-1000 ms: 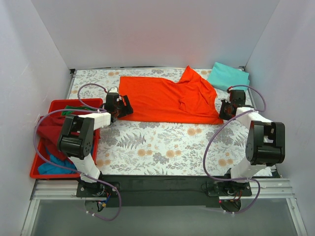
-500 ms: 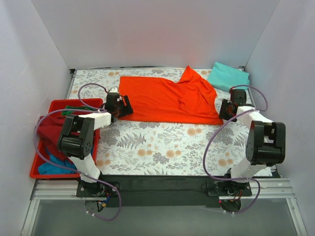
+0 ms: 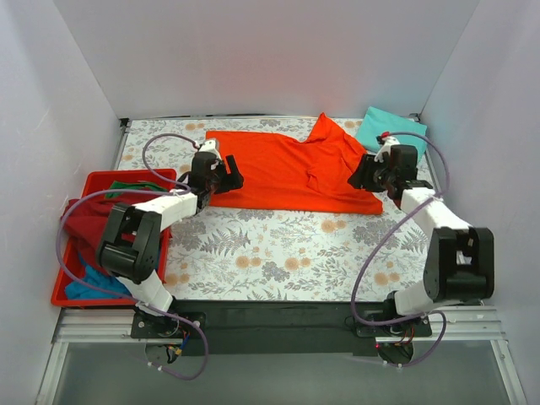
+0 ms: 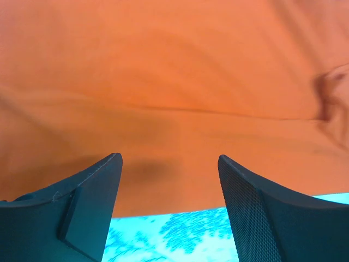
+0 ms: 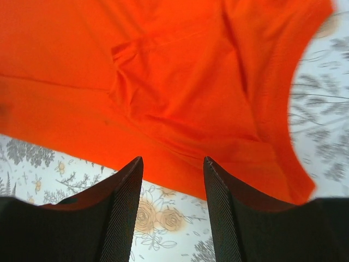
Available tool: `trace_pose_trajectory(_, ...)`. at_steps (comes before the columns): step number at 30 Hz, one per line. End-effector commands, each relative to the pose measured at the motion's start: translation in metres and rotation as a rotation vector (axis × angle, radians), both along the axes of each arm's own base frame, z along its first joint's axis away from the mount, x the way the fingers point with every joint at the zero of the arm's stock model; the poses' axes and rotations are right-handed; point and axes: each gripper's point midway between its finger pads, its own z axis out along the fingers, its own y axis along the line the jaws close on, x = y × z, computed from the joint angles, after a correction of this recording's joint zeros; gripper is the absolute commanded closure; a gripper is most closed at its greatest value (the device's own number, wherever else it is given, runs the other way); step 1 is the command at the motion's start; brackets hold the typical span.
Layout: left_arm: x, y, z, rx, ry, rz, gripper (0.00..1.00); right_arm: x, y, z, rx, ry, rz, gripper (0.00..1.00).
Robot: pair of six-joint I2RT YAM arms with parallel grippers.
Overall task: Fold and stack the t-shirts
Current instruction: Fold the tshirt
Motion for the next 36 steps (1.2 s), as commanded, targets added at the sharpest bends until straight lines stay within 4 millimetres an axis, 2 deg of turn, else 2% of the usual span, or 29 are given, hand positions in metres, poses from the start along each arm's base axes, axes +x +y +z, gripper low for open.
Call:
trace_pose_trajectory(1,0.010,-0.026,0.027,-0.113,-0.066,-0.087,0.30,0.010,0.038,-0.020,0.109,0.017,0.131,0.44)
trace_pose_trajectory(2,0.010,-0.034,0.028,-0.142,-0.075,-0.119,0.30,0.013,0.044,-0.024,0.119,0.021,0.150,0.45)
trace_pose_trajectory(3,0.011,-0.036,0.023,-0.149,-0.069,-0.127,0.30,0.017,0.047,-0.037,0.134,0.052,0.158,0.44)
trace_pose_trajectory(5,0.013,-0.039,0.007,-0.155,-0.043,-0.127,0.30,0.022,0.054,-0.043,0.154,0.059,0.189,0.44)
trace_pose_trajectory(6,0.014,-0.039,0.002,-0.154,-0.038,-0.124,0.30,0.024,0.055,-0.055,0.158,0.085,0.189,0.44)
trace_pose_trajectory(12,0.007,-0.033,-0.044,-0.137,0.055,-0.087,0.30,0.023,0.050,-0.088,0.136,0.156,0.160,0.44)
trace_pose_trajectory(15,-0.001,-0.027,-0.052,-0.136,0.073,-0.065,0.30,0.015,0.045,-0.101,0.120,0.197,0.134,0.44)
trace_pose_trajectory(19,-0.024,-0.022,-0.067,-0.155,0.129,-0.044,0.31,-0.004,0.035,-0.115,0.083,0.253,0.095,0.44)
trace_pose_trajectory(20,-0.027,-0.021,-0.067,-0.160,0.133,-0.040,0.32,-0.015,0.033,-0.124,0.074,0.281,0.087,0.44)
trace_pose_trajectory(22,-0.043,-0.016,-0.072,-0.167,0.155,-0.022,0.32,-0.025,0.029,-0.122,0.062,0.284,0.070,0.44)
trace_pose_trajectory(23,-0.048,-0.013,-0.074,-0.167,0.161,-0.005,0.33,-0.038,0.028,-0.129,0.057,0.308,0.067,0.44)
trace_pose_trajectory(25,-0.055,-0.011,-0.067,-0.180,0.145,0.013,0.34,-0.048,0.027,-0.126,0.050,0.303,0.061,0.44)
trace_pose_trajectory(26,-0.066,-0.010,-0.072,-0.169,0.152,0.014,0.34,-0.052,0.026,-0.126,0.045,0.303,0.059,0.44)
trace_pose_trajectory(30,-0.084,-0.003,-0.074,-0.150,0.155,0.042,0.34,-0.080,0.025,-0.129,0.034,0.318,0.059,0.44)
trace_pose_trajectory(35,-0.105,-0.002,-0.073,-0.126,0.148,0.056,0.34,-0.099,0.025,-0.128,0.008,0.328,0.060,0.44)
trace_pose_trajectory(36,-0.106,-0.004,-0.064,-0.130,0.123,0.051,0.34,-0.099,0.026,-0.123,0.009,0.315,0.061,0.44)
